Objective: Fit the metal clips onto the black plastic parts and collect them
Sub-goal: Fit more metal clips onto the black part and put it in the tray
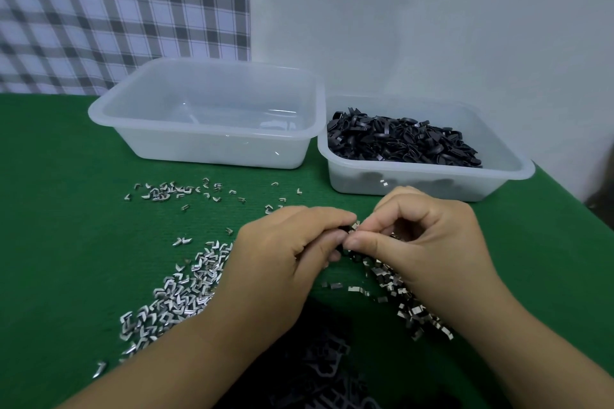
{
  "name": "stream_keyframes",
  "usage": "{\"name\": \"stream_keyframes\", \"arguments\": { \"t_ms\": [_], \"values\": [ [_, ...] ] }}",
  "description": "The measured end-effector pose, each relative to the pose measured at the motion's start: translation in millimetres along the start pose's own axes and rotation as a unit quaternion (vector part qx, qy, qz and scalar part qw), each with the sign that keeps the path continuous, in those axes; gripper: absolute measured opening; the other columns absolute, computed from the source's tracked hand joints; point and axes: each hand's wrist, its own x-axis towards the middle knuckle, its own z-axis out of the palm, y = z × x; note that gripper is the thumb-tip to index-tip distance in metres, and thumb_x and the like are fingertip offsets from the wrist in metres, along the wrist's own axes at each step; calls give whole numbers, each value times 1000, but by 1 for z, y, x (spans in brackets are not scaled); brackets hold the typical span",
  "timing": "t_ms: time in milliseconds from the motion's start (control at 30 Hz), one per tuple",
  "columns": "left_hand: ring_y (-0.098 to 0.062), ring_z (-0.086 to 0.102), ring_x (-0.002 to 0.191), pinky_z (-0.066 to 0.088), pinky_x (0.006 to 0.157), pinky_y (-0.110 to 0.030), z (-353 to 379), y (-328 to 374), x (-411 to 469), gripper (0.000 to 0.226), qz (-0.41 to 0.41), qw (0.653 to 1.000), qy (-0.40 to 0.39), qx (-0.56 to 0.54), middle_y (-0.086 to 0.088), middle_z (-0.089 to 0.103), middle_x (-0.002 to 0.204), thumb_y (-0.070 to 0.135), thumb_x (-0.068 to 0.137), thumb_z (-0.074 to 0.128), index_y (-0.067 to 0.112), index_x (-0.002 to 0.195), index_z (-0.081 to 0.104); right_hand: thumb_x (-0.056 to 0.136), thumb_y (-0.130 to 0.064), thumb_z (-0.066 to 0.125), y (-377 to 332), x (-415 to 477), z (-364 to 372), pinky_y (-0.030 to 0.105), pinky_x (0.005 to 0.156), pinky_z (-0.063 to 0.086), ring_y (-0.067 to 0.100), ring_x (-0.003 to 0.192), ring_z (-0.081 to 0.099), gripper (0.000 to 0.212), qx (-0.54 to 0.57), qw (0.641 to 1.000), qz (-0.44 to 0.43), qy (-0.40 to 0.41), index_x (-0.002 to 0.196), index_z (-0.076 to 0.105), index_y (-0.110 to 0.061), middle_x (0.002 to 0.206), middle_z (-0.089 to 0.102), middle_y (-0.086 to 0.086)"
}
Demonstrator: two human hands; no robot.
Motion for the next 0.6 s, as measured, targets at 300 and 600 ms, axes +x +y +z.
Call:
{"name": "stream_keyframes", "arguments": {
  "t_ms": [300,600],
  "values": [
    [-3,57,73,46,67,-21,-3,4,0,16,53,997,-29,53,12,63,75,17,91,56,24,99,68,52,-39,78,-1,3,-3,21,56,41,7,57,50,21,22,999,10,-23,60,71,-20,65,63,5],
    [4,64,70,52,66,-22,-1,1,0,16,4,1000,2,15,15,66,77,20,89,59,33,95,64,67,-13,79,-1,2,-2,13,54,39,3,56,53,9,18,1000,12,-22,64,73,-19,65,64,1]
  ]
}}
